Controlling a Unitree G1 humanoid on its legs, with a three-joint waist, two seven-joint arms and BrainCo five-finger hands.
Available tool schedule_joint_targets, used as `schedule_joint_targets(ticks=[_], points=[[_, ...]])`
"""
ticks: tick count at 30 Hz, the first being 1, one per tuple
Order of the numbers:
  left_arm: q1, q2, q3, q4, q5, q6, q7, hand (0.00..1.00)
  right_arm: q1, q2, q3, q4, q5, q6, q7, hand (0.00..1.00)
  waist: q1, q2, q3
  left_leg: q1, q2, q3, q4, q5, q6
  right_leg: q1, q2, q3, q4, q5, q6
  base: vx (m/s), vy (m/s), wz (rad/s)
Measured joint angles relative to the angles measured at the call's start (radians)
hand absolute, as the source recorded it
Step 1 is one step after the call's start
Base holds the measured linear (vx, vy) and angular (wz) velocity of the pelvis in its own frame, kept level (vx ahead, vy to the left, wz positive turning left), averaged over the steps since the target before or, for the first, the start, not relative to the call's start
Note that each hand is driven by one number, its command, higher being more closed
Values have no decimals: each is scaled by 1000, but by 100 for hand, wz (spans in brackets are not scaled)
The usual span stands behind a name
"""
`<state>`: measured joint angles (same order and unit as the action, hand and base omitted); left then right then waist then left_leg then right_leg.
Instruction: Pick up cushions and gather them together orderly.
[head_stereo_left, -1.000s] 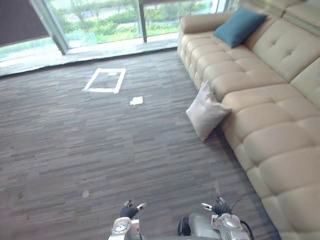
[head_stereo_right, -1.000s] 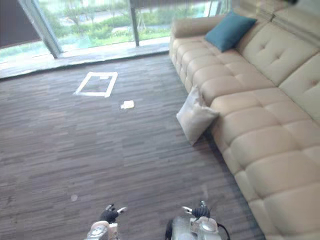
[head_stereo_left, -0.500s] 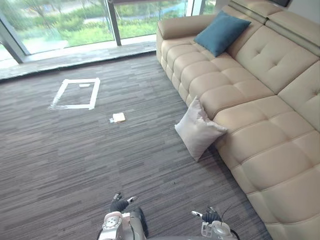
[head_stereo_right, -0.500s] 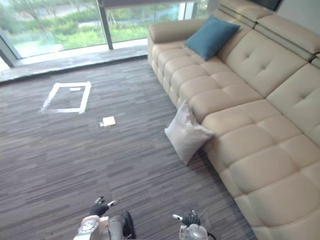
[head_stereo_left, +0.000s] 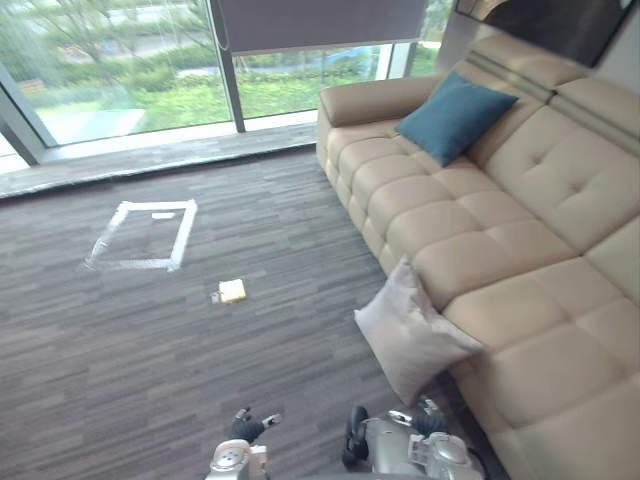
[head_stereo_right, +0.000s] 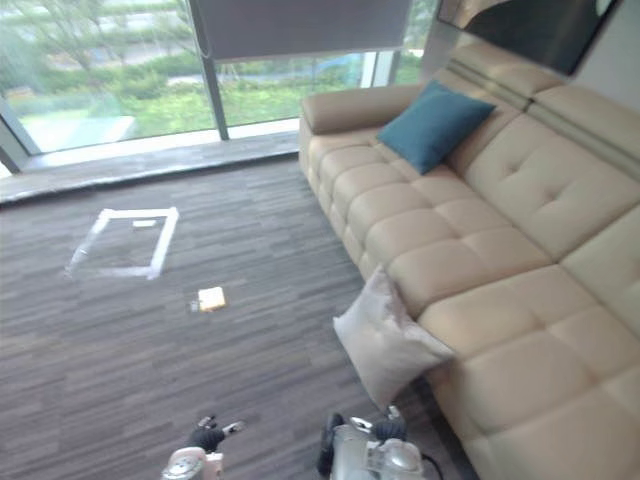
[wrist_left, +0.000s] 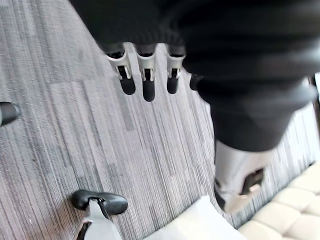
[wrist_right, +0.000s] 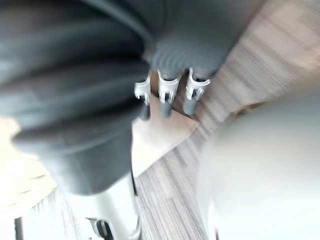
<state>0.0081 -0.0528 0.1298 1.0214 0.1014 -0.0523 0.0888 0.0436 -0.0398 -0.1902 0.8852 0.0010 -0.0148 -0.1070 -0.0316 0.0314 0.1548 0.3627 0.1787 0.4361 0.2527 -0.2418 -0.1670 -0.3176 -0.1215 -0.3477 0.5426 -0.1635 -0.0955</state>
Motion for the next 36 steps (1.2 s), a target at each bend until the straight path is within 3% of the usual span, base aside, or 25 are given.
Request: schedule_joint_targets(ticks=[1,3,4,5,6,7,9,10,12,13,14,15,16,17,19,20,22,24,27,28,29,30,32,36], points=[[1,-1,-1,0,7,0,-2,0,0,0,1,-1,-1,3,0,0,-9,-1,1,-36,29,-30,105,14,-2,22,7,-2,-7,-18,3,405,-245,3],[9,-1,1,-5,13,1,-9,0,11,8,17,-1,-1,13,1,0,-15,-7,6,-191,111,-133,486,100,-17,116,52,9,-68,-51,8,328,-181,-11],[12,-1,9,-16,14,0,-8,0,15,8,19,0,-1,15,0,0,-15,-6,7,-236,132,-141,589,88,-15,148,69,16,-93,-56,2,353,-115,-53],[22,1,38,-49,12,0,-5,0,19,9,36,3,1,19,-2,0,-6,-20,15,-309,162,-109,697,41,10,222,100,49,-142,-67,-12,285,-61,-58],[23,0,48,-54,12,-1,-5,0,20,10,36,4,1,19,-2,0,-3,-23,17,-322,163,-100,694,32,22,241,102,55,-152,-68,-11,312,-50,-84],[24,-1,62,-68,10,-2,-5,0,23,15,36,5,2,20,-4,0,2,-30,18,-367,157,-83,652,6,63,280,109,92,-177,-75,-4,193,-10,-59],[23,-4,71,-80,2,-7,-5,0,28,14,35,5,1,21,-8,0,13,-29,17,-424,142,-88,545,-13,83,308,112,147,-192,-84,8,238,42,-90],[22,-6,77,-87,-1,-10,-5,0,30,13,35,5,1,23,-11,0,23,-29,17,-441,124,-100,453,-15,85,317,111,184,-195,-89,16,291,123,-123],[21,-6,83,-88,-14,-17,-4,0,35,12,35,5,1,24,-16,0,36,-29,16,-511,42,-246,262,-11,80,327,104,290,-185,-111,32,375,279,-128],[20,-7,85,-87,-17,-21,-4,0,35,12,36,6,1,24,-17,0,38,-29,16,-522,31,-270,241,-11,79,326,104,309,-180,-117,39,411,373,-126],[21,-7,89,-86,-27,-26,-1,0,36,9,37,7,1,23,-21,0,38,-26,13,-527,7,-316,181,0,75,324,104,359,-158,-135,66,288,287,-105],[22,-8,88,-82,-28,-28,1,0,38,5,39,8,1,23,-21,0,42,-20,9,-522,6,-315,136,23,78,320,110,390,-136,-151,85,377,387,-145],[21,-7,87,-77,-35,-28,1,0,38,1,46,21,1,23,-22,0,53,-17,-2,-500,3,-312,144,95,39,316,116,448,-102,-175,108,376,386,-127],[21,11,89,-58,-35,-27,6,0,47,18,51,35,6,21,-22,0,37,-50,-34,-491,-14,-263,162,59,64,317,90,486,-113,-174,131,371,376,-104],[17,23,87,-48,-35,-27,6,0,58,37,51,36,1,20,-20,0,42,-74,-44,-469,-14,-191,168,19,77,307,66,503,-111,-159,151,317,335,-90],[12,30,88,-45,-35,-25,8,0,57,42,52,36,0,20,-19,0,50,-85,-48,-443,-13,-141,159,5,86,282,52,483,-67,-139,168,269,291,-103],[14,34,75,-39,-35,-21,10,0,54,39,50,32,-1,18,-17,0,47,-80,-43,-366,-11,-69,105,-6,101,221,18,389,46,-101,194,210,223,-107],[24,41,67,-29,-36,-21,17,0,41,32,48,31,-2,13,-15,0,45,-72,-42,-273,-10,34,24,-4,99,174,-52,175,133,-109,180,150,183,-110],[22,70,15,6,-37,-19,19,0,18,21,47,40,-4,12,-13,0,39,-57,-42,-205,-8,138,-56,11,73,138,-93,-54,6,-92,156,131,48,-99],[20,80,-3,16,-37,-18,18,0,15,19,46,45,-5,12,-13,0,36,-55,-42,-203,-8,150,-63,14,68,132,-89,-81,-36,-75,146,244,-42,-90],[13,100,-34,34,-36,-17,16,0,15,18,46,57,-5,13,-13,0,33,-58,-40,-204,-16,162,-70,16,65,131,-76,-112,-140,-9,86,273,-93,-75],[4,97,-44,57,-35,-6,13,0,-2,-5,45,78,-11,11,-12,0,28,-21,-23,-185,0,159,-79,28,52,157,-39,-111,-164,24,52,292,-113,-74],[6,70,-51,60,-33,-6,10,0,-1,-41,34,78,-8,7,-13,0,18,16,-17,-165,7,141,-62,71,54,197,-22,-96,-200,27,49,231,-103,-44],[1,48,-49,41,-23,-8,0,0,15,-42,25,76,-10,8,-14,0,20,17,-17,-187,67,116,136,108,46,290,3,-87,-268,23,53,166,-99,-9]])
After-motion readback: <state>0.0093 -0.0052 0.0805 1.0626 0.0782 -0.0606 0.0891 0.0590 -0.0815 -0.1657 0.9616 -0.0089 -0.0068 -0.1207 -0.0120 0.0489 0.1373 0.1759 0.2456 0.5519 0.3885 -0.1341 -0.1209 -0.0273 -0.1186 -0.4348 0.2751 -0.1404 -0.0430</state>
